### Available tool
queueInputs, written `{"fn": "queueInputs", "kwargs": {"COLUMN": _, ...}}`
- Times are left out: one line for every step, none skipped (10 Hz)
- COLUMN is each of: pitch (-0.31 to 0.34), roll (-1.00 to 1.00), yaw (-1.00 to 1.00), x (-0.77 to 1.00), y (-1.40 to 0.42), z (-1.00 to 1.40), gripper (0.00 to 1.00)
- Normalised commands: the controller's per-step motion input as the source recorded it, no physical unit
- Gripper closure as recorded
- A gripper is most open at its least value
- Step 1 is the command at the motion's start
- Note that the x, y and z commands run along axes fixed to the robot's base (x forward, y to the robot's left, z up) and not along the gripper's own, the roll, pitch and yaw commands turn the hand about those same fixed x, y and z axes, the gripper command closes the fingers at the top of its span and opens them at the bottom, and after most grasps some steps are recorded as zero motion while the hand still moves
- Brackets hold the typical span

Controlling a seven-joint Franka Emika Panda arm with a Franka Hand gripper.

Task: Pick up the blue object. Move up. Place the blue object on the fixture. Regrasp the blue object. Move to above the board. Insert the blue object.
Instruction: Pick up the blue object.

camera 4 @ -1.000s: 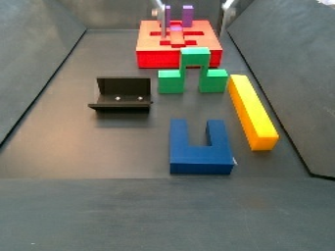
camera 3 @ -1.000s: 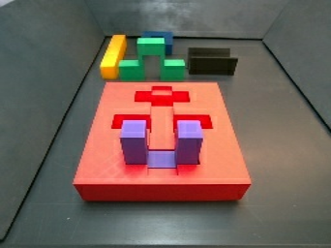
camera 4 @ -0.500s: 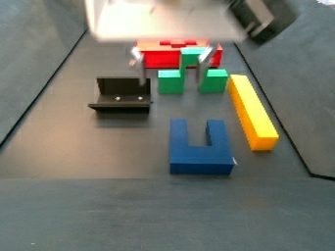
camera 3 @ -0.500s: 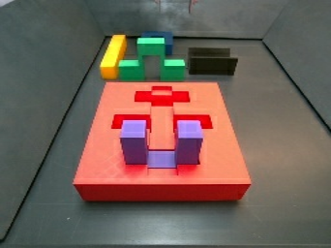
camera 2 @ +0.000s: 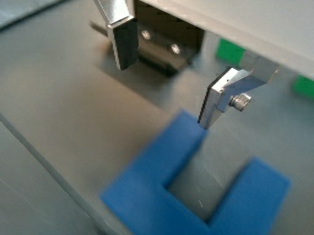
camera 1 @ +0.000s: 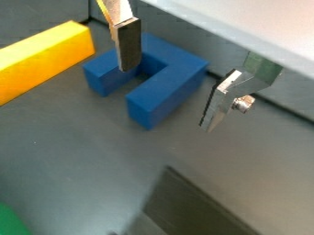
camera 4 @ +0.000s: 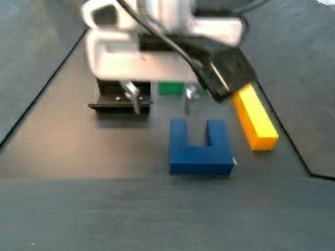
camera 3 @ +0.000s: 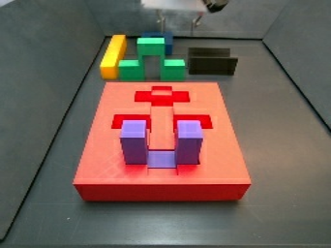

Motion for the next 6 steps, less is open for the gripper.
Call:
{"fn": "queueInputs", "kwargs": {"pitch": -0.186, "roll": -0.15, "yaw": 0.00, "x": -0.31, "y": 0.00, "z": -0.34, "gripper": 0.00}}
{"fn": "queueInputs", "kwargs": {"pitch": -0.159, "roll": -0.12, "yaw": 0.00, "x": 0.00, "y": 0.03, "z": -0.30, "gripper": 0.00}}
{"fn": "queueInputs", "kwargs": {"pitch": -0.076, "roll": -0.09, "yaw": 0.00, "x": 0.11, "y": 0.20, "z": -0.22, "gripper": 0.00}}
{"fn": "queueInputs", "kwargs": {"pitch": -0.059, "roll": -0.08, "yaw": -0.01, "x": 0.06, "y": 0.27, "z": -0.21, "gripper": 0.00}}
{"fn": "queueInputs", "kwargs": {"pitch": -0.073, "roll": -0.04, "yaw": 0.00, "x": 0.00, "y": 0.22, "z": -0.24, "gripper": 0.00}}
{"fn": "queueInputs", "kwargs": {"pitch": -0.060, "roll": -0.06, "yaw": 0.00, "x": 0.00, "y": 0.11, "z": -0.15, "gripper": 0.00}}
